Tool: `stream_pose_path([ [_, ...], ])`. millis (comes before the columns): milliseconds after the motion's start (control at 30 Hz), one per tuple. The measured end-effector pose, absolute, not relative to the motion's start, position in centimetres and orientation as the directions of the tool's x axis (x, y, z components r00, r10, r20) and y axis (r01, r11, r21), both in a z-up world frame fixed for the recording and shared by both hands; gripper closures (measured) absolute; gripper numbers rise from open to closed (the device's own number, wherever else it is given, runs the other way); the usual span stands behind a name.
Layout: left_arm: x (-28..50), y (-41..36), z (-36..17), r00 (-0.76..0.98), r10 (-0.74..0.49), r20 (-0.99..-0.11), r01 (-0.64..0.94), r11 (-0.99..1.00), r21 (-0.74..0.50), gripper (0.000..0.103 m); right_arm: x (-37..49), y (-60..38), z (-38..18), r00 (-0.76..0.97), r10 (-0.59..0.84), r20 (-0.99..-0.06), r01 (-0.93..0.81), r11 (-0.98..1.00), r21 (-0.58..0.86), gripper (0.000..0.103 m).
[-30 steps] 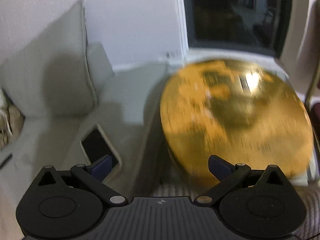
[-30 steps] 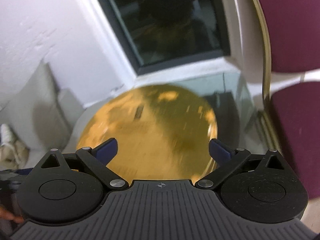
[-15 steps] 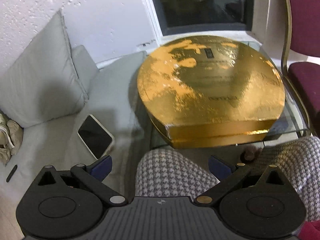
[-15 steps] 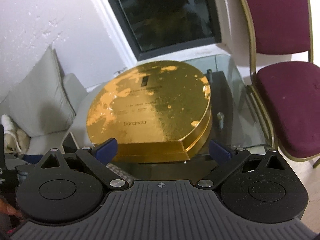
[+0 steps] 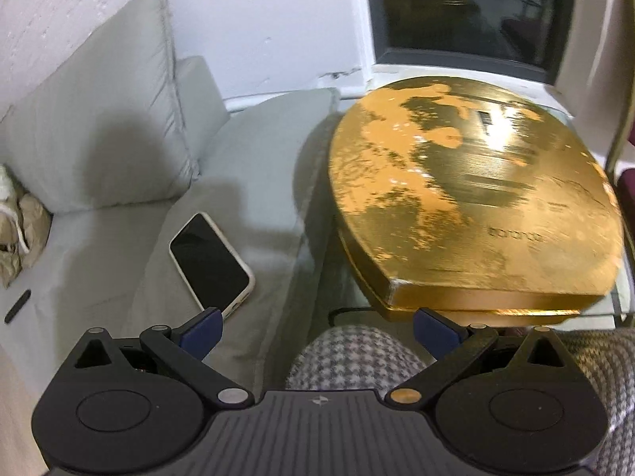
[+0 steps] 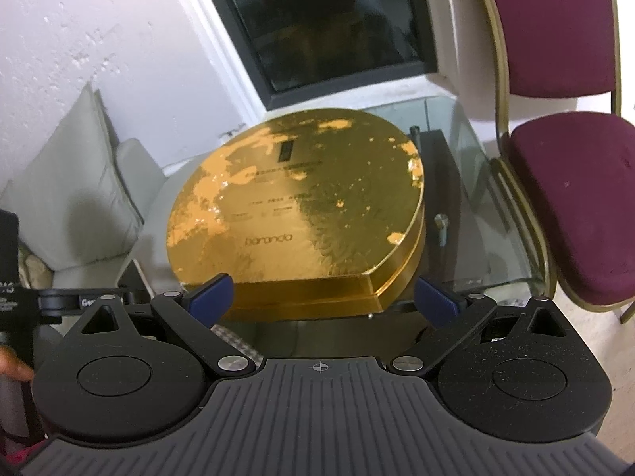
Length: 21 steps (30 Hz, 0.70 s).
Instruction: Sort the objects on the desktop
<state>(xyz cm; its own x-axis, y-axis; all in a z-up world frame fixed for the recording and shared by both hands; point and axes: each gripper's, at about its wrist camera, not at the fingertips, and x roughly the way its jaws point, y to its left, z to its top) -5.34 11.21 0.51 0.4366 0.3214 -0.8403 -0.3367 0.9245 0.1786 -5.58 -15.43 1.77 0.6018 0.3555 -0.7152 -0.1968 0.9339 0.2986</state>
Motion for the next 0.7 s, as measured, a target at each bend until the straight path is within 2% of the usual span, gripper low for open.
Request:
stream_pose_path([
  [300,-0.7,14.4,-0.7,0.453,0.349,-0.820,-0.383,0.907,0.175,0.001,-4.2,-14.7,0.3,0.564,0.342,-0.752,-0.177,0.939,0.294,0.003],
  [700,4.7,17.3,-3.5,0.419,0.348,-0.838,-0.443,0.885,0.146,0.002,-3.3,-15.3,-0.3,0.556,0.334,-0.761,-0.154,0.941,0.300,0.003],
])
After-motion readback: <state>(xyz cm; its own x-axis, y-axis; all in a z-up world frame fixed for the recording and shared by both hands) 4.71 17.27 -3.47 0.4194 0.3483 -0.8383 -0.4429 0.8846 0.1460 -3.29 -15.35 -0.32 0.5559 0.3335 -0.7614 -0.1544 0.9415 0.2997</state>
